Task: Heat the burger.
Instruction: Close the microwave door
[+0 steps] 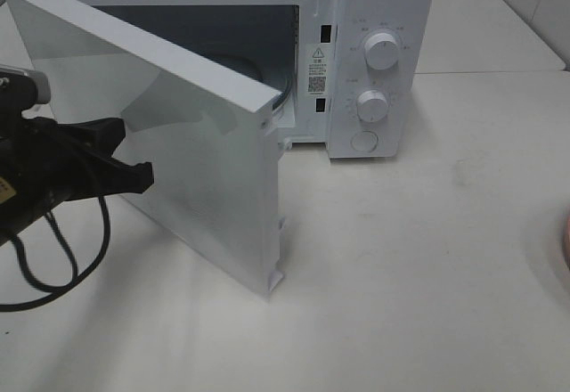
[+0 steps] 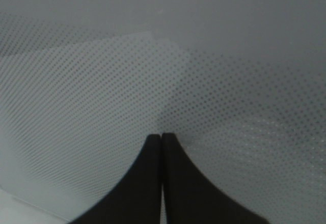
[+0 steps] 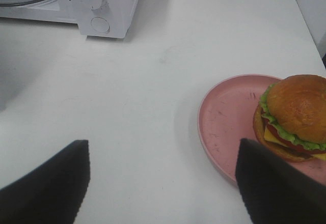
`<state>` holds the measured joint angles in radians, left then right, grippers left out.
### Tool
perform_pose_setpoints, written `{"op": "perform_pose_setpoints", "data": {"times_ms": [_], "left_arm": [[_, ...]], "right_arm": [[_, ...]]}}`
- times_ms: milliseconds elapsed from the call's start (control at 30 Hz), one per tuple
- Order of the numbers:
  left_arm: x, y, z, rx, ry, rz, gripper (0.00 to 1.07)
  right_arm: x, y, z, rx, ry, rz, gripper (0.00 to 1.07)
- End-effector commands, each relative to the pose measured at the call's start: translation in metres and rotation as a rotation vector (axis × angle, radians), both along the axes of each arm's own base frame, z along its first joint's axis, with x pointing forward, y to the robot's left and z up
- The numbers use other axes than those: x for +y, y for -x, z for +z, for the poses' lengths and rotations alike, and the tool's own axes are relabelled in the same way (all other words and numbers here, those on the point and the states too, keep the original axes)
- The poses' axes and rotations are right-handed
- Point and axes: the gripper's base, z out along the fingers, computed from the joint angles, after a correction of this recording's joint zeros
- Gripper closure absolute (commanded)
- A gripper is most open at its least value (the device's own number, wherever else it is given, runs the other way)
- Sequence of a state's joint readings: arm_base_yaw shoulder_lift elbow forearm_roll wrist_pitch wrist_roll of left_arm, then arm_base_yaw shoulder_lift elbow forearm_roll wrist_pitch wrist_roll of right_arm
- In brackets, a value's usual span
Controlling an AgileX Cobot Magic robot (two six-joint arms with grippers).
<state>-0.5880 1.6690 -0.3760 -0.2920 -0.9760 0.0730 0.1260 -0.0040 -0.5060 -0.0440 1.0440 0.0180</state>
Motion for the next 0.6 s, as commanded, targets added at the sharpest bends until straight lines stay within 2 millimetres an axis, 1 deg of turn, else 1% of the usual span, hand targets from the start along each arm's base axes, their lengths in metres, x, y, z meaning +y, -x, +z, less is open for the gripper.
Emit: {"op": "perform_pose_setpoints", "data": {"times_ms": [33, 100, 133, 167, 200, 267, 300, 367, 400, 433, 467, 533, 567, 600], "left_arm": [[-0.016, -0.013, 0.006, -0.036, 0.035, 0.04, 1.07], [-0.02, -0.016, 0.007, -0.04, 0.04, 0.043, 1.07], [-0.029, -0.022, 0.01, -0.053, 0.039, 0.052, 1.07], [-0.029, -0.022, 0.01, -0.053, 0.039, 0.052, 1.07], [-0.037, -0.028, 0.012, -0.067, 0.029, 0.056, 1.07], [-0.041, -0.03, 0.012, -0.07, 0.024, 0.063, 1.07], [-0.049, -0.037, 0.014, -0.073, 0.016, 0.083, 1.07], [-0.053, -0.04, 0.016, -0.076, 0.01, 0.089, 1.07], [-0.06, -0.045, 0.017, -0.078, 0.001, 0.098, 1.07], [-0.06, -0.045, 0.017, -0.078, 0.001, 0.098, 1.07], [-0.068, -0.05, 0.018, -0.075, -0.006, 0.112, 1.07], [-0.069, -0.053, 0.019, -0.074, -0.008, 0.121, 1.07], [-0.074, -0.059, 0.02, -0.072, -0.013, 0.138, 1.07], [-0.074, -0.059, 0.02, -0.072, -0.013, 0.138, 1.07]], "right_arm": [[0.0, 0.004, 0.001, -0.038, 0.003, 0.0, 0.31], [0.0, 0.004, 0.001, -0.038, 0.003, 0.0, 0.31], [0.0, 0.004, 0.001, -0.038, 0.003, 0.0, 0.31], [0.0, 0.004, 0.001, -0.038, 0.003, 0.0, 0.31], [0.0, 0.004, 0.001, -0.038, 0.003, 0.0, 0.31], [0.0, 0.004, 0.001, -0.038, 0.003, 0.0, 0.31], [0.0, 0.004, 0.001, -0.038, 0.003, 0.0, 0.31], [0.0, 0.004, 0.001, -0.038, 0.003, 0.0, 0.31], [0.0, 0.004, 0.001, -0.038, 0.003, 0.0, 0.31], [0.0, 0.004, 0.001, -0.038, 0.003, 0.0, 0.31], [0.0, 0.004, 0.001, -0.038, 0.003, 0.0, 0.31], [0.0, 0.004, 0.001, -0.038, 0.003, 0.0, 0.31], [0.0, 0.004, 0.001, -0.038, 0.003, 0.0, 0.31], [0.0, 0.004, 0.001, -0.038, 0.003, 0.0, 0.31]]}}
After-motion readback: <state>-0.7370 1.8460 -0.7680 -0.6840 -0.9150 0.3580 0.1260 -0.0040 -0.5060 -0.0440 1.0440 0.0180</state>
